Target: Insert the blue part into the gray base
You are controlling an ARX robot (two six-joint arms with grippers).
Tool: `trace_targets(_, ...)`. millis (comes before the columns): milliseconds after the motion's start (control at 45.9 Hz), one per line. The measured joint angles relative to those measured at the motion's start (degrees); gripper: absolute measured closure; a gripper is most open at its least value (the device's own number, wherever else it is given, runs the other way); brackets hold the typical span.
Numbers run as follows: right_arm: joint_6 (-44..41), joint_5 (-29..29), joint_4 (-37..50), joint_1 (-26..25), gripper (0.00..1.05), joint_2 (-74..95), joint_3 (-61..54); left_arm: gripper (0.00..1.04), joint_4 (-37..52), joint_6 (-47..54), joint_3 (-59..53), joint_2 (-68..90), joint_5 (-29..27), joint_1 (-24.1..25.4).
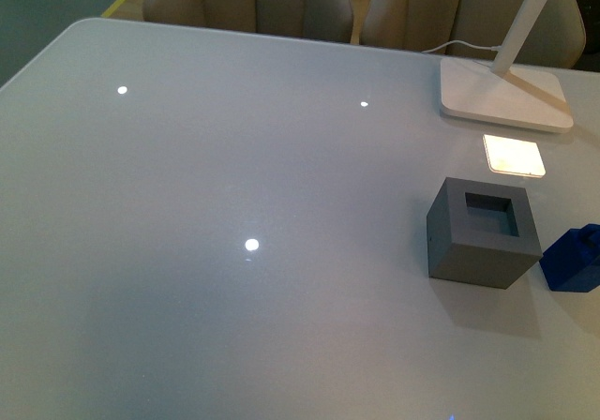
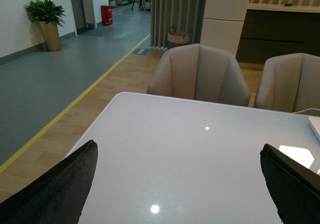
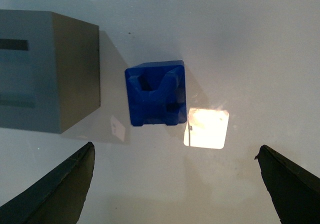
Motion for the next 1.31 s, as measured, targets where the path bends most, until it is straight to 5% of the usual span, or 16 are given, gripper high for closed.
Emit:
trace_targets(806, 1.31, 3.37, 0.52, 4.33, 0.09, 12.28, 6.69, 0.07, 0.00, 0.00, 0.00, 0.00, 0.00, 0.00)
trace_targets(1111, 1.07, 4.79, 1.22, 5.09, 0.57, 13.64, 6.71, 0.07, 0.00, 0.00, 0.00, 0.00, 0.00, 0.00)
trace_targets(1307, 0.85, 4.81, 0.24, 5.18, 0.59, 13.11, 6.71, 0.07, 0.00, 0.00, 0.00, 0.00, 0.00, 0.00)
